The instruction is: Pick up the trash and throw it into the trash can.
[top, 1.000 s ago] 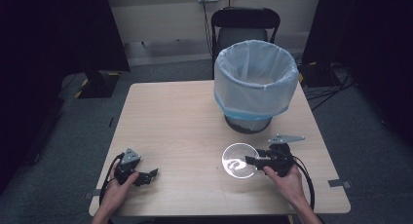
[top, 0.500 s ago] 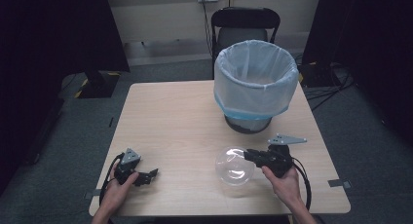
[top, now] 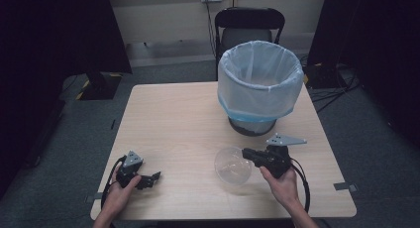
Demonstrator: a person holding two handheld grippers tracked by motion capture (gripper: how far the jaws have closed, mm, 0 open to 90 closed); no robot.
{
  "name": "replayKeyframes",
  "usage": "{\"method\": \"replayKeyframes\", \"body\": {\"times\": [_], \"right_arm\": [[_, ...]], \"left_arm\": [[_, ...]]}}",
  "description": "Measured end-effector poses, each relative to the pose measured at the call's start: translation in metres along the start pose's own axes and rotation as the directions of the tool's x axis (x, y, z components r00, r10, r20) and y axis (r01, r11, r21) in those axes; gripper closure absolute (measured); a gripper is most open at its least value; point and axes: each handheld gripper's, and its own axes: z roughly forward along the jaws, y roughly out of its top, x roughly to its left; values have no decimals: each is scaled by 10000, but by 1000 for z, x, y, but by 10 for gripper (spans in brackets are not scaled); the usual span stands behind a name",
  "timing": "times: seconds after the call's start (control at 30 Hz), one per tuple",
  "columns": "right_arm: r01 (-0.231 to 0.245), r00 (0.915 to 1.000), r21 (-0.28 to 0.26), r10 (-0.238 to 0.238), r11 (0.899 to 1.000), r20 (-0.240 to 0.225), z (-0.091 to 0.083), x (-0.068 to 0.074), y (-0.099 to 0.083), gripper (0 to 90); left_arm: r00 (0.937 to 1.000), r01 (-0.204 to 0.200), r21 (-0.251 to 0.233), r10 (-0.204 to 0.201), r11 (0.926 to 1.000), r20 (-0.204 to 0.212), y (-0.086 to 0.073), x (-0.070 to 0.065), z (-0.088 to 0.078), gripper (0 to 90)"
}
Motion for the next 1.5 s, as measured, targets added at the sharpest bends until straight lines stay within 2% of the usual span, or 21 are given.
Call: {"method": "replayKeyframes", "body": {"times": [0.27,0.6,0.8,0.9,1.07,1.17,1.27,1.3,1.47,1.5], "right_arm": [[90,9999,-222,-91,9997,-49,3,2,7,837],[197,9997,-837,-209,9963,-138,5,3,24,837],[310,9990,-1352,-352,9903,-289,4,7,39,838],[327,9986,-1802,-398,9831,-361,2,10,49,837],[390,9980,-2102,-483,9769,-396,1,14,60,838],[563,9965,-2444,-697,9680,-466,-1,19,74,838],[579,9961,-2559,-728,9650,-490,-2,20,79,838],[622,9960,-2754,-776,9593,-454,-3,20,85,838],[643,9957,-3076,-818,9493,-442,-6,20,96,838],[679,9950,-3268,-882,9427,-476,-8,21,104,839]], "left_arm": [[10000,8,2,-8,10000,2,0,0,0,87],[10000,8,0,-8,10000,0,0,0,0,87],[10000,2,0,-2,10000,0,0,0,0,87],[10000,11,0,-11,10000,1,0,0,0,87],[10000,8,2,-8,10000,1,0,0,0,87],[10000,5,3,-5,10000,2,0,0,0,87],[10000,8,1,-8,10000,2,0,0,0,87],[10000,9,1,-9,10000,3,0,0,0,87],[10000,10,1,-10,10000,2,0,0,0,87],[10000,0,1,0,10000,2,0,0,0,87]]}}
